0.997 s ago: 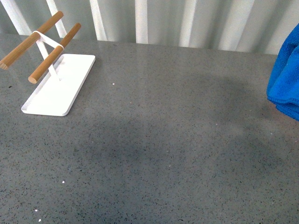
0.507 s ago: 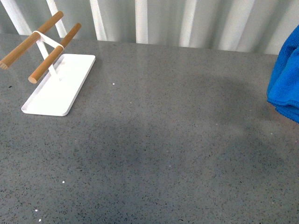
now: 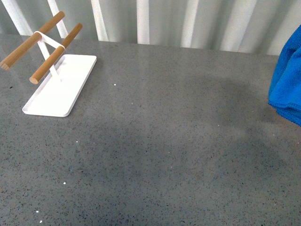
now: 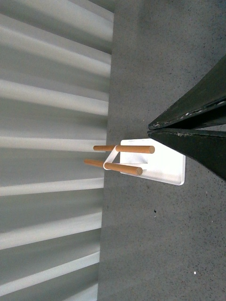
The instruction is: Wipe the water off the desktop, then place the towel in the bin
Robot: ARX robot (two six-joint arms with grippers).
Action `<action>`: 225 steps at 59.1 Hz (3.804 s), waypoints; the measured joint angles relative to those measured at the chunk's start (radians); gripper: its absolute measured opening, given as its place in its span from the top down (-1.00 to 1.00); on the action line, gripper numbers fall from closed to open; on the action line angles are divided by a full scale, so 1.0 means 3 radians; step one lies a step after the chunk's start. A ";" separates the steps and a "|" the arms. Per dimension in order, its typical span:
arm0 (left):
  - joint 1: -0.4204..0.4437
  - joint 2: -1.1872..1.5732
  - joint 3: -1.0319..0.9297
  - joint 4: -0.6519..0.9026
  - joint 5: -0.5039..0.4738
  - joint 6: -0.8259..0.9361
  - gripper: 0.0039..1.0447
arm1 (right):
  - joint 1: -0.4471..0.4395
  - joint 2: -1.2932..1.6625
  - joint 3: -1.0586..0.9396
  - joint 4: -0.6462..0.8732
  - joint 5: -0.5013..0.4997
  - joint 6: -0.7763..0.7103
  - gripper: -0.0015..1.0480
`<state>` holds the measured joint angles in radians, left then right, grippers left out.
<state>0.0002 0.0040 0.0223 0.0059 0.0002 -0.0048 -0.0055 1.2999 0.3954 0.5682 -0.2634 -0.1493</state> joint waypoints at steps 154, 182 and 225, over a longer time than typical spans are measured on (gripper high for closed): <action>0.0000 0.0000 0.0000 -0.0015 0.0000 0.0003 -0.87 | 0.1349 0.3488 0.3143 -0.1339 0.0296 0.0111 0.90; 0.0000 0.0000 0.0000 -0.0015 0.0000 0.0001 -0.87 | 0.0881 0.2158 0.1231 -0.1188 -0.0085 -0.0526 0.90; 0.0000 0.0000 0.0000 -0.0015 -0.0001 0.0003 -0.87 | 0.0039 0.1902 0.1273 -0.1336 0.0017 -0.1123 0.90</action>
<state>0.0002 0.0040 0.0223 0.0013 -0.0002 -0.0040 0.0063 1.8706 0.7773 0.1673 -0.2584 -0.4862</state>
